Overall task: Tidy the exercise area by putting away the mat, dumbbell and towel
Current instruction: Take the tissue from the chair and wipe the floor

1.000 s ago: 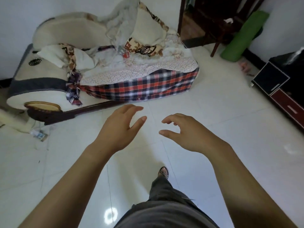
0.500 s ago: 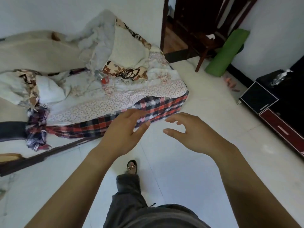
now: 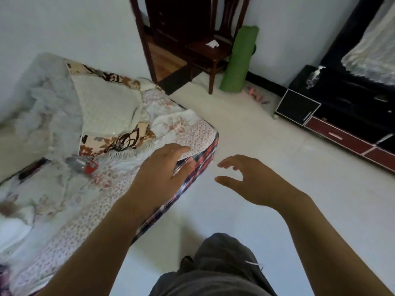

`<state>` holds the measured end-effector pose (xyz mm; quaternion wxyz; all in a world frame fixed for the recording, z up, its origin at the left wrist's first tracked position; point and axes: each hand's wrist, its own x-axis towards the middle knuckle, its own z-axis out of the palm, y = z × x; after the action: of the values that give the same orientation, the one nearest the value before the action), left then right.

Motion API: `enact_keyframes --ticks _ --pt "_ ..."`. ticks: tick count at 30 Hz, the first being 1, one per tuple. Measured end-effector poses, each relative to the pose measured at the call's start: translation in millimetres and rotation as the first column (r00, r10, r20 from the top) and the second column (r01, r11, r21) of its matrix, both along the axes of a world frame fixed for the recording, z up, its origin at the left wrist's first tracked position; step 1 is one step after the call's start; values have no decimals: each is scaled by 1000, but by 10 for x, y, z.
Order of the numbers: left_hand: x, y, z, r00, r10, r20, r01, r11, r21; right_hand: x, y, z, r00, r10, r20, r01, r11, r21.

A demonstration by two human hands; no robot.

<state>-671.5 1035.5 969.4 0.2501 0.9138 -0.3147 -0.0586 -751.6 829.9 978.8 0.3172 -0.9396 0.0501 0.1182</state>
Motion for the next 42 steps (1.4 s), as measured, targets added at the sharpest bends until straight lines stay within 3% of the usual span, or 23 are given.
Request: enact_keyframes --ticks 8,18,28,34,42 --pt "1198 -853 -271 975 -205 -83 211 976 59 791 -776 -232 979 -202 7 202 979 28" --pt "3003 -3065 -277 908 -401 -122 413 906 97 2161 -2752 -262 900 -434 -26 434 901 -1" --pt "4672 -4364 -312 926 -363 -106 375 920 117 3908 -4042 -183 922 -388 -19 388 921 40" --pt "6108 -5017 -434 953 -291 -81 298 947 115 5440 -4857 -203 953 -302 27 302 953 18" --pt "7962 -5867 -169 967 -219 -129 233 967 103 7363 -5839 -47 948 -314 57 313 949 32"
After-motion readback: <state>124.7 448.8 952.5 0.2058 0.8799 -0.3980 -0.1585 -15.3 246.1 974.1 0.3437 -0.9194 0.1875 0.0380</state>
